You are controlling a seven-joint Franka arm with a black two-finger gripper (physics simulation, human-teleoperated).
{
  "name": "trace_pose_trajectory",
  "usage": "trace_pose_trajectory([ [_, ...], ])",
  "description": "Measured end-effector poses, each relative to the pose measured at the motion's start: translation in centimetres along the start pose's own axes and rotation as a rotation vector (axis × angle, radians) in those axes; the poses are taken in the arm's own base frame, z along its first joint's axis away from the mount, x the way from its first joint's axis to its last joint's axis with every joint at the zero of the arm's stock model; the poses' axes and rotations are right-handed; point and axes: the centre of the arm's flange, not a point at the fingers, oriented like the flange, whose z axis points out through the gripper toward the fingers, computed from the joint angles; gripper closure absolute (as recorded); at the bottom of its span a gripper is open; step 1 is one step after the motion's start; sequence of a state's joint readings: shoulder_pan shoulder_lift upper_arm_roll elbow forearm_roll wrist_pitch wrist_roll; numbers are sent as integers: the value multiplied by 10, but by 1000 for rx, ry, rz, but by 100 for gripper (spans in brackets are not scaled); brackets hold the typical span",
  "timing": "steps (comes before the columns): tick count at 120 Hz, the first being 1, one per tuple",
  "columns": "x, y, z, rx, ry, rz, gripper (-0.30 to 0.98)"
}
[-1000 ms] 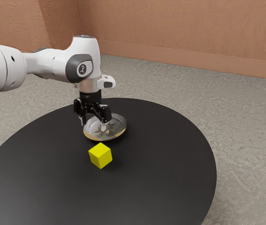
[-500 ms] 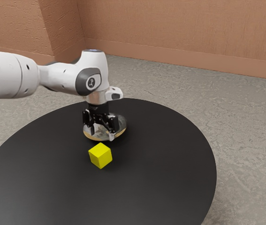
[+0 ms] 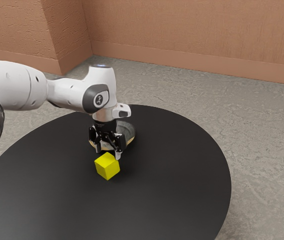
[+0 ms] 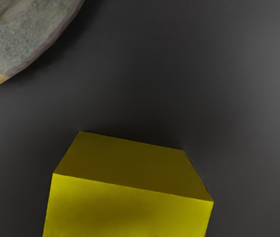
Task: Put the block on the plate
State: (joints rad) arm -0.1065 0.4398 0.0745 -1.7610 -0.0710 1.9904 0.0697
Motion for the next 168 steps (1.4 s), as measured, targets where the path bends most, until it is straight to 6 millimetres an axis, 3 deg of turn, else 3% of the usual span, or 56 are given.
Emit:
trace_pose_trajectory([
  [55, 10, -5, 49, -4, -44, 16, 0],
  [113, 13, -5, 51, -8, -34, 27, 21],
  [133, 11, -5, 36, -7, -13, 29, 27],
  [168, -1, 4, -22, -13, 49, 45, 28],
])
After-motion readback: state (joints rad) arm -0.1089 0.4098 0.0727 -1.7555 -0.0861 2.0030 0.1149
